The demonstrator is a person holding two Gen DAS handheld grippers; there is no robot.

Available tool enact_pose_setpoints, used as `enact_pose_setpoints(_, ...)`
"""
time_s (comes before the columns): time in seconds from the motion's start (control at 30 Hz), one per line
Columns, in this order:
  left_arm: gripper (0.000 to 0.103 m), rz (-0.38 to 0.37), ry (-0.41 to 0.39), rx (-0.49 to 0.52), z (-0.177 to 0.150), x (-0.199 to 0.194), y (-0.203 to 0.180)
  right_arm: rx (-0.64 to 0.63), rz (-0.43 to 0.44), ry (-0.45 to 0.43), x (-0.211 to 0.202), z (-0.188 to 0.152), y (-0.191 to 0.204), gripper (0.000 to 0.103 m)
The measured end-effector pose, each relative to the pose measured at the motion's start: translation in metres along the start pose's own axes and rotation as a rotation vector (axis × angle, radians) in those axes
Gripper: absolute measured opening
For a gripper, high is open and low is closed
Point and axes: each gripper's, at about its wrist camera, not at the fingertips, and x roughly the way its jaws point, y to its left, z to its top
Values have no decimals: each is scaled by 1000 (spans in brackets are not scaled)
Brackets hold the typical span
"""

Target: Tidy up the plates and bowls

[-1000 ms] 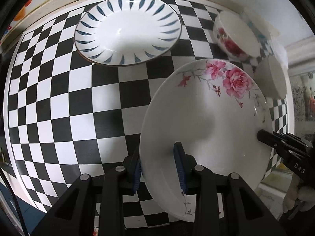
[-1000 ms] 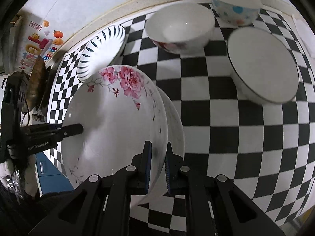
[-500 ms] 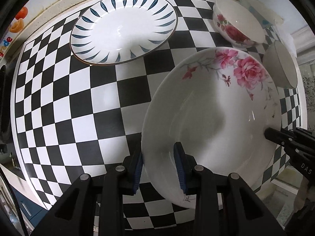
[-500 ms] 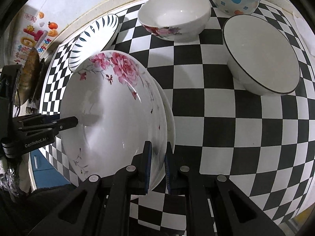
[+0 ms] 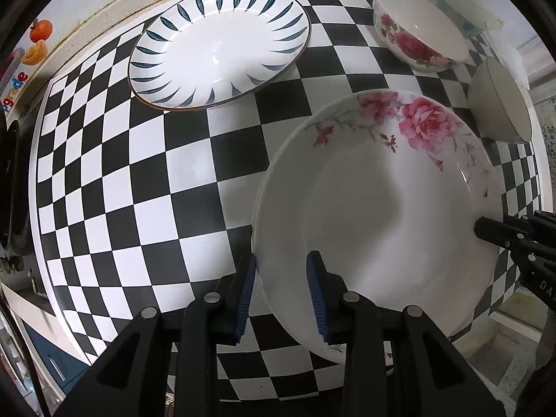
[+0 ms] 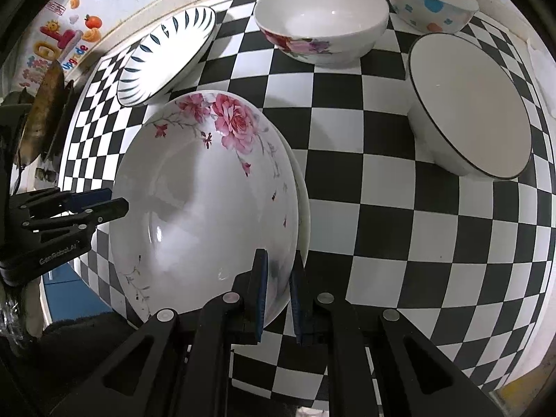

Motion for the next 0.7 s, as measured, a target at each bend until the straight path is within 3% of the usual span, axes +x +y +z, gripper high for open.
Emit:
enact_pose_setpoints(0.33,28,-65,12,-21,-5,-7,27,35,-13,57,-7,9,-6,19)
enact_pose_setpoints(0.47,28,-118,-14,-63,-1,-29,47,59,10,20,-31,23,-5,19)
enact_pose_setpoints(0.57,30,-146,-74,-148,18,-52,84,63,50,-39,-54,49,6,20)
enact_pose_setpoints(0.7,33,-182,-95,-277,55,-49,141,29,118,-105,-69,110,38,36)
